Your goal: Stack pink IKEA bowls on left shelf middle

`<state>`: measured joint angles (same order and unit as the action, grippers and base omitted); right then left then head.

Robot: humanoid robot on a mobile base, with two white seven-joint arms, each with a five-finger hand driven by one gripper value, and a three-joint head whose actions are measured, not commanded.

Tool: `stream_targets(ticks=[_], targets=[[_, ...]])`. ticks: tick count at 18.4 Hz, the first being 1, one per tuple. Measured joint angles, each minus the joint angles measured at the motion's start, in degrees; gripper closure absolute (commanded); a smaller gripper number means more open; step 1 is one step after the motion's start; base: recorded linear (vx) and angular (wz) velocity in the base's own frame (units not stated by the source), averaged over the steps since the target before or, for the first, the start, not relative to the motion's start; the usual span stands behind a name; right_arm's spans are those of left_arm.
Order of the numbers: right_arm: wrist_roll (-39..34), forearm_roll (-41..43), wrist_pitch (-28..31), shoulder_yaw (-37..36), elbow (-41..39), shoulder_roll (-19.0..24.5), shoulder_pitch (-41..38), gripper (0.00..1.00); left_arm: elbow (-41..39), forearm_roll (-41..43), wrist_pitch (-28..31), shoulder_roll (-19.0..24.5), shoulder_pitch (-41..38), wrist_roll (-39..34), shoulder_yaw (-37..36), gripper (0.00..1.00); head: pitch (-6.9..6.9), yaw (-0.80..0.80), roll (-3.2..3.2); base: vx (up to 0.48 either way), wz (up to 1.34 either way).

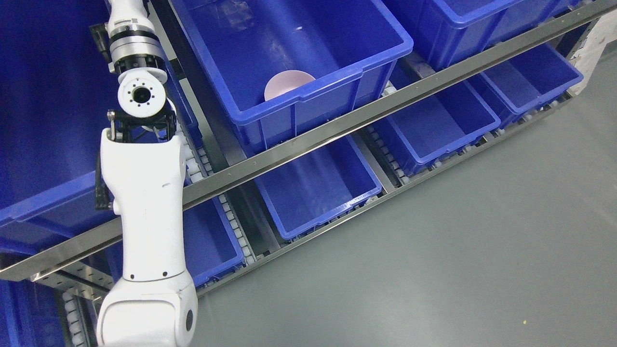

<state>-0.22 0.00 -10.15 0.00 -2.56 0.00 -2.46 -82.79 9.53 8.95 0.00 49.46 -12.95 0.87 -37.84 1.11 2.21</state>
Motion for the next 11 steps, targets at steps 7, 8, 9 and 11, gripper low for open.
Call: stream_targets(ticks=[7, 8, 9, 11], targets=[[0.0, 0.0, 0.0, 0.0, 0.0, 0.0, 0.0, 0.0, -4.1, -2.7, 2.6, 0.0, -2.6, 0.0, -0.5, 0.05, 0.0, 0.0, 0.0, 0.0, 0.0], [0.0, 0.0, 0.0, 0.0, 0.0, 0.0, 0.0, 0.0, -4.6, -2.9, 2.7, 0.0, -2.7, 0.3, -0.5, 0.05, 0.0, 0.0, 0.0, 0.0, 0.0], [0.0, 0.0, 0.0, 0.0, 0.0, 0.0, 0.0, 0.0, -4.9, -3.0, 2.7, 0.0, -2.7, 0.4, -0.5, 0.05, 0.0, 0.0, 0.0, 0.0, 0.0], [0.0, 0.0, 0.0, 0.0, 0.0, 0.0, 0.0, 0.0, -5.4, -3.2, 2.8, 0.0, -2.8, 0.5, -0.6, 0.05, 0.0, 0.0, 0.0, 0.0, 0.0]])
